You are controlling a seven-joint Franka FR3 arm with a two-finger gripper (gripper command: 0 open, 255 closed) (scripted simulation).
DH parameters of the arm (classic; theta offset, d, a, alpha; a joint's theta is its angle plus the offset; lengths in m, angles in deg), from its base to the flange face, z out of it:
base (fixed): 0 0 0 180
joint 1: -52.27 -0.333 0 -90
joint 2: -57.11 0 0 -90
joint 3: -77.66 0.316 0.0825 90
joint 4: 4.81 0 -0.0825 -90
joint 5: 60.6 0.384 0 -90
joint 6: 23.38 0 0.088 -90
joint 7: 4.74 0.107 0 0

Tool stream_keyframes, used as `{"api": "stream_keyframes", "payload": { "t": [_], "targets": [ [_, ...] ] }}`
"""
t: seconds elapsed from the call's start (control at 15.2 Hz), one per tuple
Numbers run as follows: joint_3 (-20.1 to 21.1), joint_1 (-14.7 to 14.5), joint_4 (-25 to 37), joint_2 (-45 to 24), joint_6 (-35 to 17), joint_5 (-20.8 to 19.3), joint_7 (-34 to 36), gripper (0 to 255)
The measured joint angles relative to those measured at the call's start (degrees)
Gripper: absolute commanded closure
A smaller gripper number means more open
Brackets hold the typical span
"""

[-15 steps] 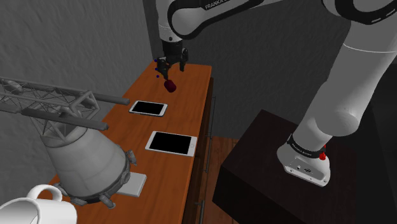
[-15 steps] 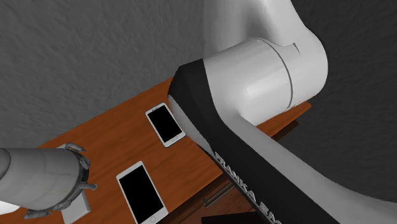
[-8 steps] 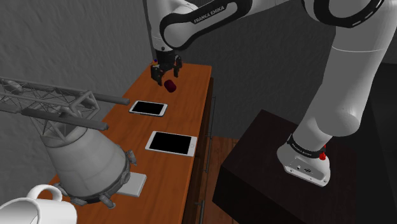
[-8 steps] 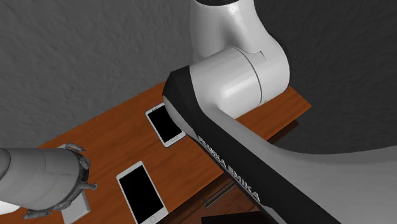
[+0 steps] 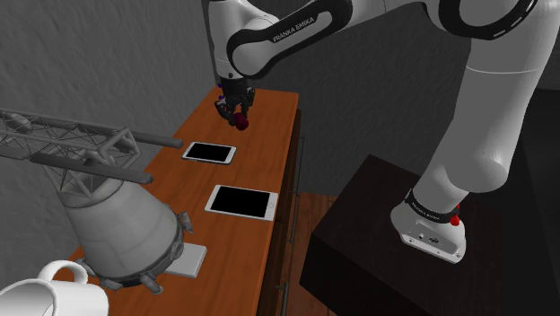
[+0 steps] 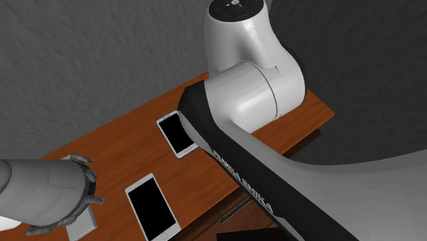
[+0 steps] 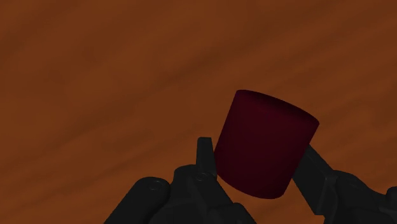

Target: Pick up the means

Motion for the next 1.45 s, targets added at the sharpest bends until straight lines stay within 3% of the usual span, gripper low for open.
{"api": "stream_keyframes", "payload": {
  "t": [0.53, 1.45],
  "targets": [
    [0.05, -0.01, 0.43, 0.28, 0.72, 0.13, -0.09, 255],
    [0.4, 0.0, 7.55, 2.74, 10.15, 1.32, -1.47, 255]
  ]
}}
